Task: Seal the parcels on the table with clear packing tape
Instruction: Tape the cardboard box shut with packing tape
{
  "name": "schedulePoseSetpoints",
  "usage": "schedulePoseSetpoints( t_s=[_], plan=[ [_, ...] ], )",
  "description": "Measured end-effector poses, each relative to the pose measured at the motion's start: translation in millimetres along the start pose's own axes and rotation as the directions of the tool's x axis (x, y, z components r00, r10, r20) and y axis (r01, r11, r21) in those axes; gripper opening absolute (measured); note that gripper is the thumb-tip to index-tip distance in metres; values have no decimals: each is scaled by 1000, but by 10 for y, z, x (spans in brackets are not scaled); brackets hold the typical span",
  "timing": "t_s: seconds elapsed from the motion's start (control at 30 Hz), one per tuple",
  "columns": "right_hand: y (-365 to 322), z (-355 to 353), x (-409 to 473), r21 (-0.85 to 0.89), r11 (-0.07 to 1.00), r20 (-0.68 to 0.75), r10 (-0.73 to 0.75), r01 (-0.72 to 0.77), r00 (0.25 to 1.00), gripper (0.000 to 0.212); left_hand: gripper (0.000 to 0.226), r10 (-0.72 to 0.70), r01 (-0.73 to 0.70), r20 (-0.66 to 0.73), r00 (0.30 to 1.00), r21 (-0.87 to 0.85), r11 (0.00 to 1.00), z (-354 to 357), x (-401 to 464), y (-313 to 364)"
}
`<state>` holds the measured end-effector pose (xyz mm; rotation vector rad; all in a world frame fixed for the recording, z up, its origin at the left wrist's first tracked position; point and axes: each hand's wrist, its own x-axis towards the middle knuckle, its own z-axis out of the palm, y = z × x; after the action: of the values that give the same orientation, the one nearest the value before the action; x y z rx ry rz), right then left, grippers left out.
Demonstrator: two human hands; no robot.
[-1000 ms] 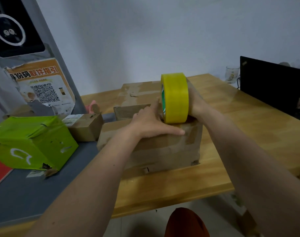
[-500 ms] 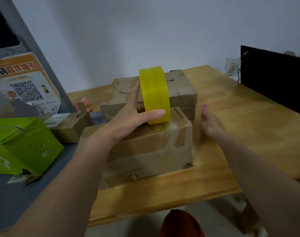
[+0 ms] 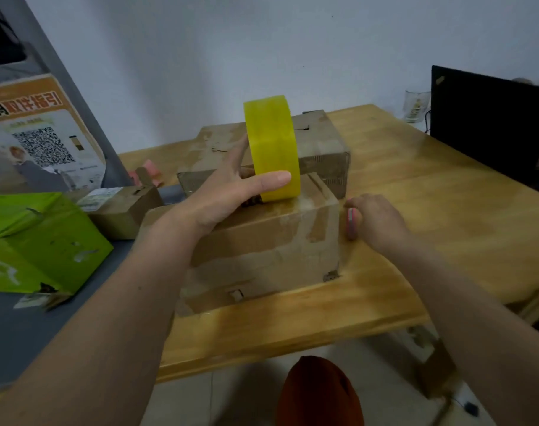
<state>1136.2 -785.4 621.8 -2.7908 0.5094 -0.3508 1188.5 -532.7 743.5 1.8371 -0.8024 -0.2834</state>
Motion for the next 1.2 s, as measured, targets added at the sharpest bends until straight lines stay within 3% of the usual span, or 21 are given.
schedulePoseSetpoints(
  t_s=[0.1, 0.23, 0.3, 0.4, 0.5, 0.57, 0.7, 0.8, 1.03, 1.2],
  plan=[
    [95, 67, -103, -98, 976, 184, -176, 196, 967, 50, 107, 16, -17, -8, 1000, -6, 1000, 14, -16, 18],
    [131, -64, -206, -121, 969, 195, -191, 217, 962, 24, 92, 16, -16, 3, 1000, -21, 1000, 18, -36, 40],
    [94, -161, -286, -143, 971, 211, -159, 191, 965, 22, 89, 9, -9, 2, 1000, -28, 1000, 20, -42, 46],
    [27, -322, -470, 191, 982, 124, -11, -13, 992, 12, 96, 13, -13, 6, 1000, -38, 999, 18, -42, 51],
    [-37, -546, -656, 622, 780, 44, 58, -73, 997, 6, 108, 18, -17, 9, 1000, -42, 999, 12, -43, 37],
    [-98, -699, -796, 791, 608, 34, 61, -64, 998, 9, 112, 21, -21, 5, 1000, -33, 999, 6, -39, 26],
    [-286, -818, -988, 922, 382, 68, 3, -64, 998, 18, 118, 11, -11, 17, 1000, -22, 1000, -1, -39, 24],
    [-431, -877, -1053, 954, 296, 58, -49, -41, 997, 22, 121, -1, 2, 26, 1000, -30, 1000, -3, -38, 38],
    [-682, -846, -1104, 904, 425, 21, -138, 40, 990, 24, 126, -35, 38, 37, 999, -83, 996, -11, -3, 3],
    [-796, -831, -1111, 925, 379, 29, -130, 22, 991, 25, 129, -63, 66, 42, 997, -65, 996, -20, 28, -46]
  ],
)
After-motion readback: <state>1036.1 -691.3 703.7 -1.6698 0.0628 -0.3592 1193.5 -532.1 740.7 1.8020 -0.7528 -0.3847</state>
